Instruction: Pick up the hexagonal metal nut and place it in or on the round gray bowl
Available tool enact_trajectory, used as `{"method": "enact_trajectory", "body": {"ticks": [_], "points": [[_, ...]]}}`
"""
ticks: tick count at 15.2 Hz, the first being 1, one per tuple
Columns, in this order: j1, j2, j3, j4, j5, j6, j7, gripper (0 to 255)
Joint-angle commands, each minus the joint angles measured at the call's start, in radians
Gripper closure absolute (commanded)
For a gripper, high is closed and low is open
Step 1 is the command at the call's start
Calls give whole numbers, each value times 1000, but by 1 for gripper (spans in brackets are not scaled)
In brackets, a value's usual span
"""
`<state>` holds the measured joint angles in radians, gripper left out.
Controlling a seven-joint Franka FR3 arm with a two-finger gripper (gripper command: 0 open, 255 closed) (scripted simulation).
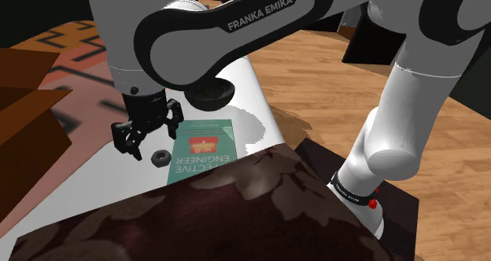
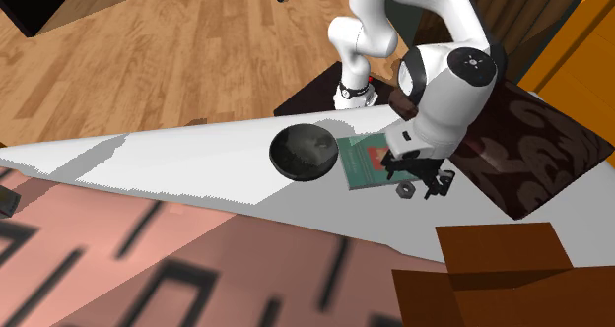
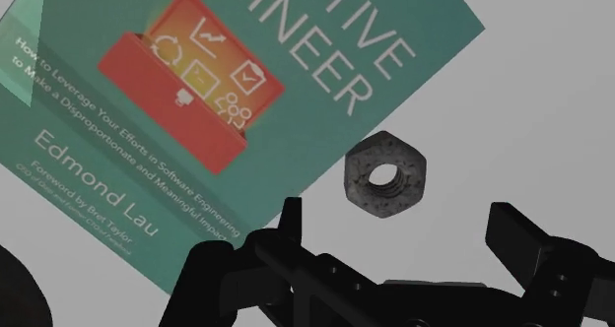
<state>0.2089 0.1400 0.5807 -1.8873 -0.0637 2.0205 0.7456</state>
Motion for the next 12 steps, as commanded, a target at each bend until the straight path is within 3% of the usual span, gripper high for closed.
{"method": "enact_trajectory", "body": {"ticks": [1,10,11,12], "points": [[1,6,-1,-18,-4,24,3,0],[2,14,-1,-31,-10,43,7,0],[2,14,-1,-31,-10,43,7,255],[2,14,-1,-31,-10,43,7,255]]}}
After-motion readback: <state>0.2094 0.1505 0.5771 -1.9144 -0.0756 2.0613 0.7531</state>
